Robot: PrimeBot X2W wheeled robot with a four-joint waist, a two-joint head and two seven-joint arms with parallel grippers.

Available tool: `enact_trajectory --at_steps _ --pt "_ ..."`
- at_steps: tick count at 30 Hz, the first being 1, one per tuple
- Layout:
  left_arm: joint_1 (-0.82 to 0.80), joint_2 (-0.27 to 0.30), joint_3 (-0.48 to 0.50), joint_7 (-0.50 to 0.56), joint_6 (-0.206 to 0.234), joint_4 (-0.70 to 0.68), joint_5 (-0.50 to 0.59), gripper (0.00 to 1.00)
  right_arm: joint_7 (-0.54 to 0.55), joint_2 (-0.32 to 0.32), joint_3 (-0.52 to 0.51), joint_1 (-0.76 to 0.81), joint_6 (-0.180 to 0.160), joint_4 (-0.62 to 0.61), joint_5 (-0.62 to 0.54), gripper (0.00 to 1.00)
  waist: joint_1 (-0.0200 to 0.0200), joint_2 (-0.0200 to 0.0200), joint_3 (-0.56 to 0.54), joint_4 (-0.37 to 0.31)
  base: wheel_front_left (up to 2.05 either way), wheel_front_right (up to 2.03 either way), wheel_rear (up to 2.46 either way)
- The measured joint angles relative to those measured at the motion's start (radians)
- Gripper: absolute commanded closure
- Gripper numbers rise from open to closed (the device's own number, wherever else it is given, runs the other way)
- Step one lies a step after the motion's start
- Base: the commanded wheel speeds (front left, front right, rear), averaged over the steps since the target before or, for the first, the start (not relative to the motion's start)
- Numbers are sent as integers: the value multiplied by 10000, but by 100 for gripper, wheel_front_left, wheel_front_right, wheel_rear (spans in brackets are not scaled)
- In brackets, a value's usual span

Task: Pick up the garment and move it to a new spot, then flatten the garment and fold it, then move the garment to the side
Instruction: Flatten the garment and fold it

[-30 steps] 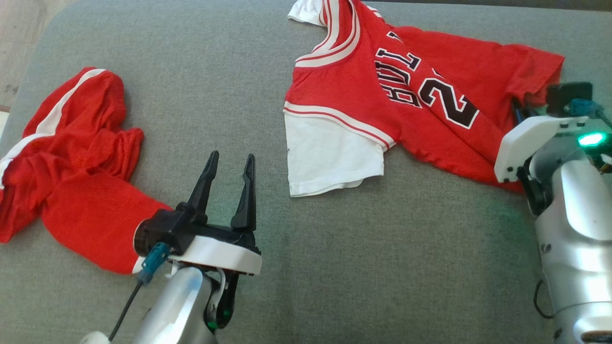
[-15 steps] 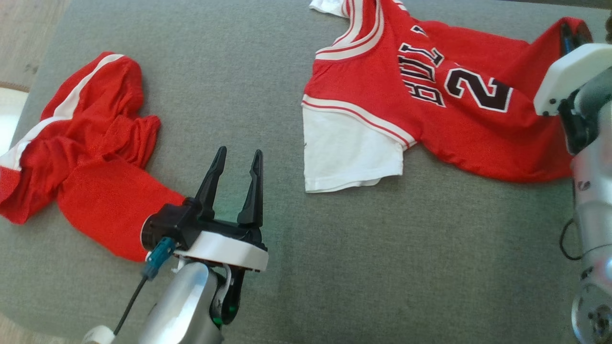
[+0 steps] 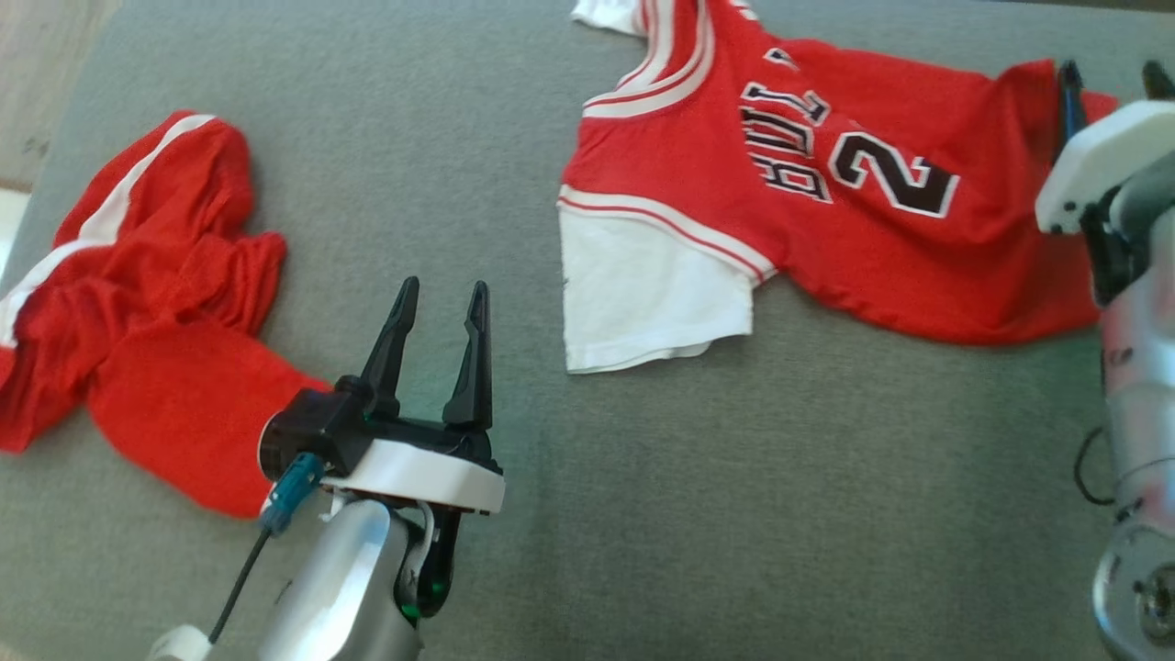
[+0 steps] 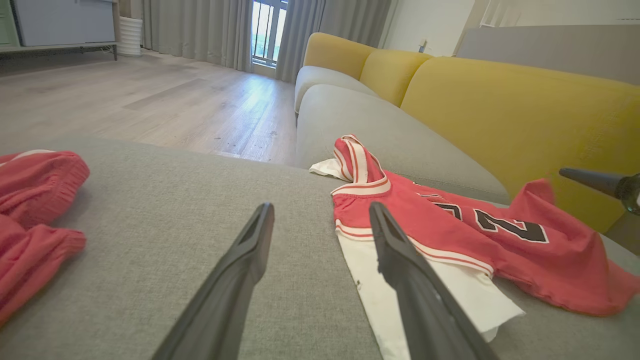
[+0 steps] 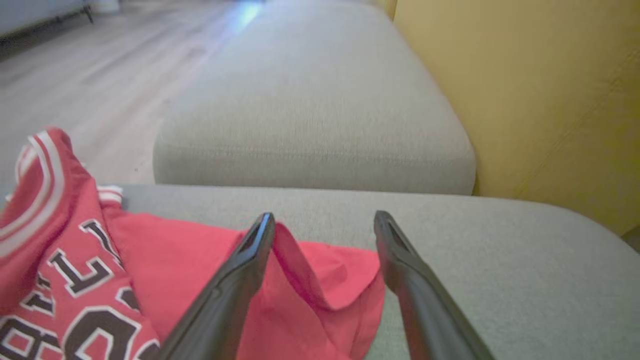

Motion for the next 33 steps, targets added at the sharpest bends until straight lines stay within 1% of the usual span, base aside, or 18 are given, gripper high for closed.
enact_trajectory --at_steps 4,7,9,12,17,19,21,24,28,33 --pt "6 -17 196 0 -10 -71 46 0 -1028 506 178 29 0 -265 554 0 0 0 -234 -369 0 0 0" --pt "50 -15 309 0 -10 -142 46 0 -1705 732 566 334 0 -658 1149 0 -1 0 -485 -654 0 0 0" --pt "135 -17 316 0 -19 -173 46 0 -2077 846 736 807 0 -1097 1674 0 -2 0 -660 -853 0 0 0" --pt "274 -19 324 0 -79 -182 46 0 -2431 974 1093 1930 0 -1973 2449 0 -2 0 -906 -1153 0 0 0" --pt "586 -17 410 0 -71 -224 -44 0 -2673 1185 2077 4325 0 -3960 3392 0 -2 0 -1188 -1668 0 0 0" --pt "648 -17 403 0 -81 -222 -46 0 -2742 1221 2314 5255 0 -4734 3613 0 -2 0 -1254 -1822 0 0 0" --pt "691 -17 407 0 -84 -207 -46 0 -2754 1239 2458 6091 0 -5413 4090 0 -2 0 -1298 -1928 0 0 0" --pt "733 -17 435 0 -96 -169 -46 0 -2842 1269 2742 7075 0 -6151 4481 0 -3 0 -1299 -2013 0 0 0" --pt "734 -15 512 0 -150 -121 -46 0 -2842 1340 2876 7554 0 -6560 4652 0 -1 0 -1268 -2086 0 0 0" --pt "736 -17 562 0 -180 -105 -42 0 -2851 1342 2964 7592 0 -7097 4692 0 -1 0 -1207 -2173 0 0 0"
